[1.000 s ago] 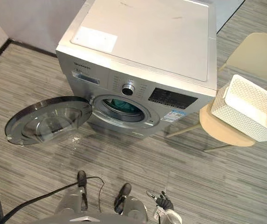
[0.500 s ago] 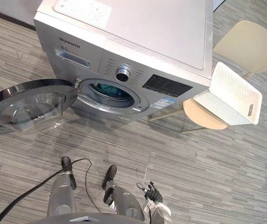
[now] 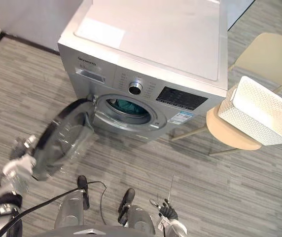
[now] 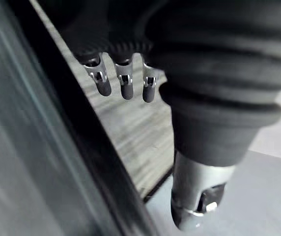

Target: Pick up the laundry basket with both hands and put the clothes into the washing machine.

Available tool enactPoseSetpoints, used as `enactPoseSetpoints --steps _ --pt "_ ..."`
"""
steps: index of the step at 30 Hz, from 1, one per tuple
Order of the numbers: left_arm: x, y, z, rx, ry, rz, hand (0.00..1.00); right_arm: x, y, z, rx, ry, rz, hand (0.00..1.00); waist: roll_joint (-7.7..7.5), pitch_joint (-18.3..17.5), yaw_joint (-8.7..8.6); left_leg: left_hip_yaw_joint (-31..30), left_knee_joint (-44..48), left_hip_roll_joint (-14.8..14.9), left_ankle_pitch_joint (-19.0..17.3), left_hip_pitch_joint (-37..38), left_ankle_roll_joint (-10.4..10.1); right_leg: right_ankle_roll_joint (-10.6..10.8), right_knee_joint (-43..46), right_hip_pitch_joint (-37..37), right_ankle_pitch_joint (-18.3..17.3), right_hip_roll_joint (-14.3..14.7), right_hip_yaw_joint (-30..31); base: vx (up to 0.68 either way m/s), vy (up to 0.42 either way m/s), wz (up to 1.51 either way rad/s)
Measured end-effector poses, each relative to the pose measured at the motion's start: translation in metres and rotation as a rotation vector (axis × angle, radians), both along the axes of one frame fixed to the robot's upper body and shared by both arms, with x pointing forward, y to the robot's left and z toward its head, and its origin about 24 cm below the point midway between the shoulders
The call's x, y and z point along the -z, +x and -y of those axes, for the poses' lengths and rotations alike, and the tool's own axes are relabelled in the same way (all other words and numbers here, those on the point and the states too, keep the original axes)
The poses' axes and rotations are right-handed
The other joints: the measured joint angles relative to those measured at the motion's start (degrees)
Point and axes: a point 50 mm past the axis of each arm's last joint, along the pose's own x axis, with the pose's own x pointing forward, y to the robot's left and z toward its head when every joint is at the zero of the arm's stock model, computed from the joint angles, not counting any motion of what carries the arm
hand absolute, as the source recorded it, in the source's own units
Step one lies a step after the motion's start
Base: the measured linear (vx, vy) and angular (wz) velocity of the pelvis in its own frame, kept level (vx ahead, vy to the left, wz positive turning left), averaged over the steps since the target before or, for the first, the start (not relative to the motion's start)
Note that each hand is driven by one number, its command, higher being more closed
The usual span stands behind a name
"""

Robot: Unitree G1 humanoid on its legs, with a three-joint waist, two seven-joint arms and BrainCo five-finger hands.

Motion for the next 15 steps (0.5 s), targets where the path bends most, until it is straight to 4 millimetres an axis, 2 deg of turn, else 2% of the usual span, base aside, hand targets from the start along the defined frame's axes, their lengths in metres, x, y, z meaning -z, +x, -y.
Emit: enactPoseSetpoints --steps 2,3,6,7,9,10,12,13,14,15 --pt "0.015 -0.015 0.017 0.055 -0.026 -0.047 0.0 0.0 -0.001 0.002 -0.027 -0.021 -0.011 0.0 0.48 -0.6 -0.44 -0.2 -3.0 -1.4 1.7 1.6 0.3 0.2 -0.2 0.2 -0.1 -0.8 -0.1 -0.04 0.049 0.18" --pt "0.016 -0.017 0.022 0.073 -0.029 -0.048 0.0 0.0 -0.002 0.003 -0.032 -0.027 -0.015 0.0 0.76 -0.7 -0.5 -0.2 -3.9 -1.8 2.2 2.1 0.5 0.2 -0.2 0.5 -0.1 -0.9 -0.2 -0.02 0.048 0.14" --pt "0.018 -0.024 0.052 0.183 -0.053 -0.025 0.0 0.003 -0.01 0.009 -0.022 -0.034 -0.05 0.0 2.87 -2.0 -1.02 -0.5 -6.8 -3.3 3.6 5.3 1.4 0.7 -1.1 2.9 0.2 -1.3 -0.6 0.02 0.04 0.12" --pt "0.019 -0.025 0.069 0.241 -0.07 -0.019 0.0 0.003 -0.012 0.01 -0.01 -0.034 -0.054 0.0 3.8 -2.5 -1.48 -0.6 -7.6 -3.7 3.7 6.5 1.5 1.0 -1.4 3.8 0.3 -1.6 -0.7 0.03 0.037 0.04" --pt "0.016 -0.021 0.106 0.381 -0.103 0.01 0.0 0.003 -0.012 0.012 0.001 -0.037 -0.054 0.0 5.43 -3.7 -1.92 0.3 -9.5 -4.4 4.4 8.4 1.6 1.6 -1.7 4.4 0.7 -1.9 0.1 0.03 0.048 -0.12" --pt "0.013 -0.019 0.115 0.421 -0.112 0.026 0.0 0.003 -0.012 0.012 0.002 -0.037 -0.053 0.0 5.72 -4.0 -2.07 0.8 -10.2 -4.5 4.6 8.9 1.7 1.7 -1.9 4.4 0.8 -1.9 0.6 0.03 0.048 -0.32" --pt "0.0 -0.008 0.158 0.577 -0.162 0.096 0.0 0.004 -0.012 0.011 0.004 -0.035 -0.058 0.0 6.27 -4.3 -3.83 3.2 -12.0 -4.6 4.9 11.7 1.7 1.7 -2.7 5.2 1.5 -1.7 2.8 0.03 0.026 -0.46" --pt "-0.001 -0.007 0.161 0.591 -0.163 0.102 0.0 0.004 -0.013 0.011 0.005 -0.035 -0.059 0.0 6.25 -4.4 -4.05 3.6 -12.1 -4.6 4.9 12.1 1.7 1.7 -2.8 5.3 1.6 -1.6 3.0 0.01 0.015 -0.53" --pt "-0.008 0.0 0.177 0.655 -0.171 0.129 0.0 0.005 -0.014 0.011 0.01 -0.035 -0.067 0.0 6.3 -4.8 -5.0 4.9 -12.7 -4.7 4.9 13.0 1.7 1.7 -3.2 5.3 1.9 -1.4 4.4 0.01 0.011 -0.6" --pt "-0.01 0.004 0.18 0.644 -0.168 0.128 0.0 0.005 -0.016 0.011 0.013 -0.036 -0.074 0.0 6.36 -5.0 -5.83 6.5 -13.1 -4.5 4.9 13.9 1.6 1.5 -4.1 5.2 2.6 -1.0 5.9 0.0 0.006 -0.68"
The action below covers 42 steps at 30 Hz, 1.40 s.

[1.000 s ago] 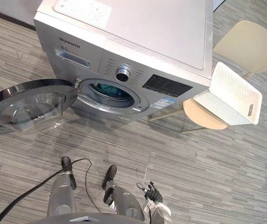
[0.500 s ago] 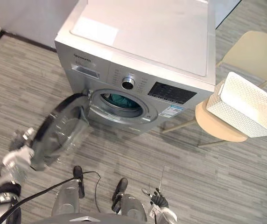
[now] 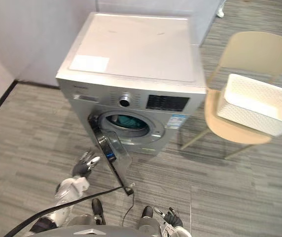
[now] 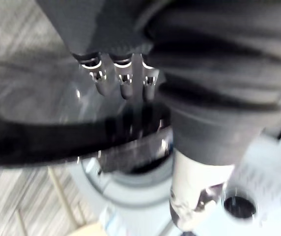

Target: Pick up the laundry basket with both hands and put the clothes into the washing machine.

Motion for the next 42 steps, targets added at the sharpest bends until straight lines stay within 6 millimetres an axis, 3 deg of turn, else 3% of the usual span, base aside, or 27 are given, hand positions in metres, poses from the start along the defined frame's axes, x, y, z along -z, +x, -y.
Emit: enactPoseSetpoints --steps 7,12,17,22,25,26,31,35,42 --pt "-0.028 0.025 0.008 0.077 0.007 0.148 0.0 0.002 -0.006 0.002 0.028 -0.017 -0.034 0.0 0.27 -0.4 -2.64 6.4 -1.5 0.2 -0.1 3.1 -0.2 -0.3 -3.8 -0.2 3.5 1.0 6.2 -0.04 -0.008 -0.53" --pt "-0.017 0.015 -0.001 0.052 0.031 0.107 0.0 0.006 -0.023 0.006 0.098 -0.006 -0.085 0.0 0.46 -1.1 -3.54 6.7 -1.9 -0.1 -0.3 4.1 -0.5 -0.1 -5.8 1.0 4.1 1.1 6.9 -0.06 -0.01 -0.08" --pt "0.02 -0.013 -0.037 -0.054 0.097 -0.058 0.0 0.011 -0.042 0.005 0.132 0.013 -0.149 0.0 0.69 -1.8 -3.46 5.3 -2.6 -0.7 -0.4 4.3 -0.8 0.4 -6.8 2.2 4.1 0.8 5.6 -0.01 -0.002 0.12" --pt "0.054 -0.048 -0.069 -0.146 0.182 -0.239 0.0 0.011 -0.042 0.004 0.134 0.017 -0.149 0.0 0.42 -3.0 -2.17 2.7 -2.7 -1.3 -0.1 4.4 -0.4 0.8 -6.8 3.9 3.9 0.2 2.8 0.02 0.002 0.29" --pt "0.08 -0.083 -0.094 -0.192 0.283 -0.414 0.0 0.01 -0.033 0.003 0.123 0.019 -0.129 0.0 0.01 -3.5 -1.71 0.9 -2.7 -1.6 0.0 4.6 -0.3 0.9 -6.7 5.2 3.6 0.1 1.2 0.03 -0.001 0.3" --pt "0.093 -0.107 -0.104 -0.202 0.333 -0.526 0.0 0.011 -0.028 0.001 0.113 0.023 -0.123 0.0 -0.16 -3.5 -1.1 0.3 -2.7 -1.7 0.0 4.8 -0.2 1.0 -6.5 5.8 3.4 0.0 0.9 0.02 -0.004 0.18" --pt "0.113 -0.172 -0.118 -0.236 0.375 -0.79 0.0 0.012 -0.024 -0.005 0.092 0.039 -0.132 0.0 -0.55 -3.6 0.24 -1.4 -3.1 -2.0 0.1 5.9 -0.2 0.8 -6.4 8.0 2.4 -0.2 -0.7 -0.01 -0.002 0.19" --pt "0.116 -0.196 -0.118 -0.18 0.411 -0.863 0.0 0.014 -0.024 -0.004 0.055 0.029 -0.156 0.0 -0.66 -3.9 1.07 -3.0 -3.1 -2.4 0.1 6.3 -0.1 1.2 -5.6 8.9 1.2 -0.6 -2.2 -0.03 0.004 0.21" --pt "0.118 -0.21 -0.113 -0.288 0.331 -0.904 0.0 0.015 -0.027 -0.004 0.021 0.029 -0.189 0.0 -1.08 -4.0 2.85 -7.6 -3.1 -4.7 -0.3 6.3 1.0 3.0 -2.4 10.4 -1.5 -3.4 -6.7 0.0 0.048 0.38"
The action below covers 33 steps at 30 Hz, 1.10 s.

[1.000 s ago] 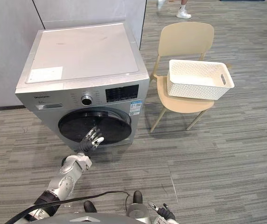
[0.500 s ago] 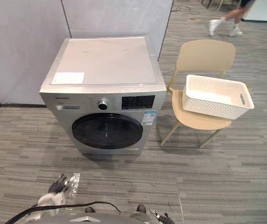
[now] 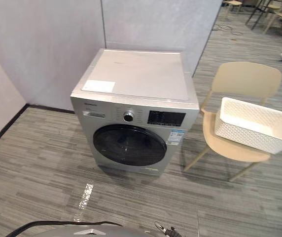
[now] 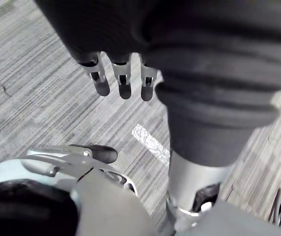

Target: Pick up the laundry basket with both hands and put the clothes into the washing machine.

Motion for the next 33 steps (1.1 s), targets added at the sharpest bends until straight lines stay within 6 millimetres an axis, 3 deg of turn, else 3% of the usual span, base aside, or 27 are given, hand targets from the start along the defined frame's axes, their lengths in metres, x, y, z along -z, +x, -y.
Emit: enactPoseSetpoints --steps 2,4,5,7,8,9,10,11,12,14,15,17,19,21,22,23,25,27,28,30,31,32,33 --pt "-0.001 0.002 -0.001 -0.009 0.001 0.011 0.0 0.0 0.0 -0.001 -0.009 0.0 -0.006 0.0 -0.46 -0.1 0.02 -3.9 0.0 -2.4 -0.9 -0.2 1.4 1.4 4.5 0.4 -3.0 -3.0 -3.5 0.07 0.105 0.83" --pt "-0.002 0.005 -0.006 0.011 0.016 0.021 0.0 0.002 -0.004 -0.004 -0.005 0.012 -0.023 0.0 -1.96 -0.9 0.19 -8.2 0.1 -5.8 -2.1 -0.2 3.1 2.8 9.2 1.1 -6.2 -6.9 -7.0 0.14 0.125 1.24" --pt "-0.004 0.011 -0.011 0.053 0.034 0.033 0.0 0.002 -0.009 -0.003 0.004 0.006 -0.041 0.0 -3.37 -1.0 0.38 -10.7 2.4 -7.8 -2.8 -0.6 4.0 2.2 14.4 3.0 -6.9 -10.2 -10.0 0.18 0.084 1.31" --pt "-0.004 0.015 -0.01 0.083 0.04 0.039 0.0 0.001 -0.008 0.0 0.004 -0.007 -0.034 0.0 -3.34 -0.5 0.44 -13.8 5.6 -8.6 -4.1 -1.1 5.2 -0.8 23.7 1.6 -6.2 -13.0 -8.8 0.14 0.108 1.43" --pt "-0.005 0.022 -0.011 0.129 0.053 0.049 0.0 -0.001 0.0 0.003 -0.004 -0.022 -0.004 0.0 -2.55 0.0 -0.3 -19.0 9.5 -8.2 -6.1 -0.7 6.0 -10.1 38.5 -3.6 1.1 -14.0 -1.1 0.19 0.151 1.81" --pt "-0.007 0.032 -0.014 0.152 0.069 0.071 0.0 -0.001 0.008 0.002 -0.008 -0.016 0.013 0.0 -2.8 0.8 -0.22 -22.6 12.3 -8.0 -7.5 -0.4 7.1 -8.8 49.2 -8.4 0.2 -12.7 6.4 0.22 0.125 1.82" --pt "-0.008 0.035 -0.016 0.157 0.077 0.077 0.0 -0.001 0.013 -0.003 -0.019 -0.006 0.023 0.0 -3.46 1.3 -0.21 -24.3 13.3 -7.9 -8.1 -0.3 7.2 -7.2 53.5 -10.6 -2.0 -11.2 9.4 0.24 0.078 1.4" --pt "-0.01 0.041 -0.021 0.163 0.091 0.089 0.0 -0.001 0.02 -0.013 -0.031 0.02 0.039 0.0 -4.7 1.9 -0.08 -27.4 15.0 -8.0 -8.9 0.2 7.5 -6.1 58.9 -14.8 -5.4 -7.6 14.0 0.23 0.066 1.04" --pt "-0.01 0.043 -0.022 0.162 0.094 0.092 0.0 -0.001 0.022 -0.017 -0.033 0.03 0.046 0.0 -4.92 2.0 -0.09 -28.8 15.6 -8.0 -9.3 0.3 7.3 -5.6 59.3 -16.8 -6.7 -5.6 15.9 0.27 0.066 1.31" --pt "-0.01 0.043 -0.021 0.13 0.088 0.098 0.0 -0.001 0.027 -0.021 0.021 0.06 0.078 0.0 -4.74 2.2 -0.73 -34.1 16.1 -8.7 -10.6 1.3 5.8 -1.8 54.7 -23.2 -9.6 -0.2 21.7 0.25 0.023 1.34" --pt "-0.01 0.043 -0.02 0.107 0.083 0.103 0.0 -0.001 0.026 -0.019 0.042 0.06 0.078 0.0 -4.45 2.4 -0.7 -35.4 15.6 -8.9 -10.9 2.3 5.5 -1.5 51.6 -23.9 -10.1 0.3 22.6 0.21 -0.023 1.2" --pt "-0.007 0.036 -0.015 0.007 0.061 0.101 0.0 -0.003 0.027 -0.017 0.079 0.059 0.105 0.0 -3.14 2.9 -0.72 -34.2 16.1 -7.2 -14.9 4.0 4.4 -1.9 35.5 -23.1 -9.7 2.3 26.5 0.21 -0.068 1.02" --pt "-0.007 0.03 -0.015 -0.054 0.06 0.095 0.0 -0.003 0.027 -0.016 0.094 0.064 0.101 0.0 -3.15 2.9 -0.34 -35.0 18.3 -6.8 -17.8 4.3 4.8 -1.8 21.5 -22.2 -5.7 3.6 30.6 0.32 -0.171 0.89" --pt "-0.006 0.021 -0.016 -0.086 0.064 0.077 0.0 -0.002 0.027 -0.016 0.102 0.072 0.094 0.0 -3.14 2.9 -0.59 -37.6 20.8 -5.9 -21.5 5.0 4.0 -2.6 17.3 -21.3 -2.0 5.6 29.7 0.55 -0.355 0.68" --pt "-0.006 0.02 -0.018 -0.087 0.069 0.075 0.0 -0.001 0.025 -0.017 0.106 0.078 0.081 0.0 -3.29 2.8 -0.84 -39.3 22.8 -4.6 -23.8 5.4 2.8 -3.9 15.2 -19.7 2.3 7.7 28.5 0.67 -0.433 0.74" --pt "-0.005 0.021 -0.014 -0.091 0.058 0.077 0.0 -0.001 0.025 -0.014 0.12 0.075 0.074 0.0 -1.45 2.2 -0.84 -39.9 25.0 -1.1 -25.6 5.9 0.8 -2.2 15.5 -18.3 2.0 10.5 26.2 0.59 -0.374 0.66" --pt "-0.004 0.025 -0.005 -0.087 0.035 0.085 0.0 -0.002 0.032 -0.012 0.092 0.082 0.073 0.0 0.13 2.6 -0.76 -39.6 29.2 1.0 -25.2 4.7 -0.6 -4.2 15.1 -16.9 1.1 12.6 24.3 0.42 -0.289 0.31" --pt "-0.004 0.036 0.002 -0.059 0.02 0.108 0.0 -0.002 0.033 -0.009 0.1 0.188 0.028 0.0 1.79 3.4 -0.89 -38.4 38.0 0.4 -21.6 1.6 -5.3 -5.0 12.9 -13.2 0.6 12.7 23.2 0.41 -0.265 0.26" --pt "-0.004 0.038 0.004 -0.045 0.018 0.112 0.0 -0.002 0.033 -0.007 0.097 0.187 0.028 0.0 1.72 3.8 -0.94 -36.8 40.6 0.6 -21.3 0.7 -5.6 -5.1 11.9 -12.0 0.6 12.4 22.9 0.37 -0.118 0.36" --pt "-0.005 0.046 0.009 0.017 0.017 0.134 0.0 -0.005 0.036 0.0 0.042 0.097 0.058 0.0 3.47 4.7 -0.95 -29.0 49.2 5.8 -21.7 -1.9 -6.0 -5.1 9.5 -5.3 0.5 11.6 20.5 0.25 -0.009 0.5" --pt "-0.006 0.047 0.008 0.027 0.021 0.139 0.0 -0.005 0.037 0.002 0.036 0.072 0.066 0.0 3.41 4.7 -0.88 -26.4 49.7 7.6 -21.7 -2.6 -6.1 -5.1 9.4 -4.2 0.5 11.2 20.0 0.1 0.066 0.67" --pt "-0.007 0.05 0.006 0.052 0.035 0.153 0.0 -0.006 0.037 0.003 0.034 0.045 0.079 0.0 3.33 4.8 -0.89 -20.3 44.7 12.1 -18.6 -4.2 -5.9 -4.8 9.8 -2.5 0.3 10.5 18.3 0.08 0.078 0.68" --pt "-0.008 0.052 0.005 0.066 0.037 0.16 0.0 -0.006 0.038 0.003 0.034 0.038 0.087 0.0 3.35 4.8 -0.82 -17.2 43.1 13.0 -17.7 -4.6 -7.1 -4.0 10.2 -2.3 -0.4 10.1 17.4 0.06 0.103 0.94"
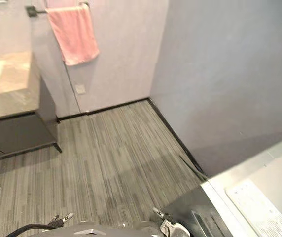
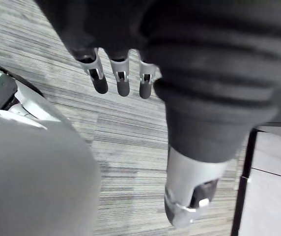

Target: Pick up the laundry basket with both hands and put the clothes into the washing machine.

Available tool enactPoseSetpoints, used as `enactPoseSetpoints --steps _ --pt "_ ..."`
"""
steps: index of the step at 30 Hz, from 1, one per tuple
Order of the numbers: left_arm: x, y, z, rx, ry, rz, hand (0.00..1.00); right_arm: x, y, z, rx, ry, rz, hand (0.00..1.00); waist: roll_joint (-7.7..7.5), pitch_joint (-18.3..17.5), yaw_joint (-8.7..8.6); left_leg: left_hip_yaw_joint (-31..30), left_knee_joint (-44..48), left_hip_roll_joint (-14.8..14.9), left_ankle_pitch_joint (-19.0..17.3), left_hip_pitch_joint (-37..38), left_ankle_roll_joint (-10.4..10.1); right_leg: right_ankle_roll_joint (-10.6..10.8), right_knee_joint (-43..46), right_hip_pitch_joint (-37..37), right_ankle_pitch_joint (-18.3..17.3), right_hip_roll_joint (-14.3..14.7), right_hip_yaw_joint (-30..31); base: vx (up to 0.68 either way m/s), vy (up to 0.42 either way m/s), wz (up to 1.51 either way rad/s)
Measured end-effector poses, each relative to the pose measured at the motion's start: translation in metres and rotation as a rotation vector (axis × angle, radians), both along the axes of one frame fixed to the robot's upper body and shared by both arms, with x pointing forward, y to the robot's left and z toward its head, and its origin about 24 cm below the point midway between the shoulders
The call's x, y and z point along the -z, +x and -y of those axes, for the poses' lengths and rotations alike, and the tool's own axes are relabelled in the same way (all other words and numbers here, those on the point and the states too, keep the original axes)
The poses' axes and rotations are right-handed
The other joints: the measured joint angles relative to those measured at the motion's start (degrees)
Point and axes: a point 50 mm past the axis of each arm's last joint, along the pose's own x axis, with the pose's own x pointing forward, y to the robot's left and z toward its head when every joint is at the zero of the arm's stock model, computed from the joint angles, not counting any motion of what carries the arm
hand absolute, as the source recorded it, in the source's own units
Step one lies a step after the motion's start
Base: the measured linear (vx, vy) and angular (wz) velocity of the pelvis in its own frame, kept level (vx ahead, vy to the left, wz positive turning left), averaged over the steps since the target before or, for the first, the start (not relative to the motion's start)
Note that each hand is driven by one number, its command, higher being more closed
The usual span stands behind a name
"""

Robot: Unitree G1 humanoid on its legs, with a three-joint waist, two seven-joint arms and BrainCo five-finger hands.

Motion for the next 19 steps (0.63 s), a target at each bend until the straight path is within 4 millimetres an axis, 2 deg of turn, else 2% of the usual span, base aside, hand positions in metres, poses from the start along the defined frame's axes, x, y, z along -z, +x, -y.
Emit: enactPoseSetpoints --steps 1,2,4,5,6,9,10,12,14,19 --pt "-0.001 0.001 -0.004 0.023 0.016 0.001 0.0 0.001 -0.001 -0.005 0.0 0.009 0.001 0.0 -1.27 -1.0 0.13 5.3 -3.7 -1.5 -0.2 0.2 0.4 0.5 -0.1 -0.5 -1.5 -2.1 -0.9 0.03 0.126 1.07" --pt "-0.003 0.002 -0.012 0.042 0.041 0.0 0.0 0.004 -0.006 -0.014 0.004 0.032 -0.012 0.0 -3.51 -1.0 -0.17 6.8 -8.2 -3.2 -0.2 0.0 0.4 1.1 -1.3 -0.9 -2.0 -4.1 -1.6 0.01 0.133 1.04" --pt "-0.003 0.0 -0.02 0.075 0.069 -0.027 0.0 0.006 -0.007 -0.025 0.014 0.063 -0.015 0.0 -4.71 -1.0 -0.07 10.2 -14.6 -4.6 -0.1 -0.2 0.5 1.4 -3.2 -1.7 -1.7 -5.6 -3.5 -0.02 0.12 0.96" --pt "-0.002 -0.004 -0.021 0.092 0.073 -0.05 0.0 0.006 -0.007 -0.026 0.036 0.069 -0.01 0.0 -4.8 -1.0 -0.16 11.8 -17.9 -5.1 0.5 0.4 1.7 1.4 -3.5 -2.0 -1.5 -6.2 -4.8 -0.04 0.115 0.85" --pt "0.0 -0.014 -0.019 0.112 0.073 -0.094 0.0 0.006 -0.007 -0.025 0.042 0.066 -0.012 0.0 -4.84 -1.0 0.11 12.3 -22.1 -6.4 2.2 2.0 3.8 0.9 -3.5 -2.0 -1.1 -6.8 -4.7 -0.05 0.083 0.44" --pt "0.004 -0.033 -0.016 0.134 0.075 -0.159 0.0 0.007 -0.012 -0.025 0.05 0.054 -0.03 0.0 -4.45 -1.3 0.09 12.5 -27.5 -7.4 4.9 5.5 3.5 0.8 -3.8 -1.0 -1.0 -7.3 -4.3 -0.08 0.003 0.0" --pt "0.004 -0.035 -0.016 0.148 0.08 -0.171 0.0 0.007 -0.014 -0.025 0.051 0.053 -0.034 0.0 -4.35 -2.0 -0.11 12.6 -30.1 -7.6 6.2 6.3 3.3 0.8 -4.0 -1.2 -1.0 -7.3 -4.3 -0.1 -0.071 -0.02" --pt "0.004 -0.036 -0.015 0.173 0.085 -0.179 0.0 0.008 -0.016 -0.025 0.048 0.053 -0.038 0.0 -4.28 -2.5 -0.69 12.4 -37.1 -8.0 10.6 9.1 2.8 2.3 -5.3 -1.4 -0.6 -7.0 -4.6 -0.1 -0.097 0.03" --pt "0.005 -0.034 -0.013 0.194 0.085 -0.184 0.0 0.008 -0.017 -0.022 0.035 0.043 -0.043 0.0 -4.1 -2.7 -0.97 12.3 -40.4 -7.7 12.9 10.3 2.6 2.5 -5.6 -1.7 -0.5 -6.4 -4.9 -0.13 -0.084 0.02" --pt "0.006 -0.036 -0.007 0.194 0.071 -0.188 0.0 0.007 -0.024 -0.012 0.034 0.015 -0.06 0.0 -3.33 -3.3 -0.97 12.2 -42.5 -7.1 14.7 10.5 2.2 2.9 -6.9 -1.9 0.7 -5.6 -5.1 -0.09 -0.05 0.0"
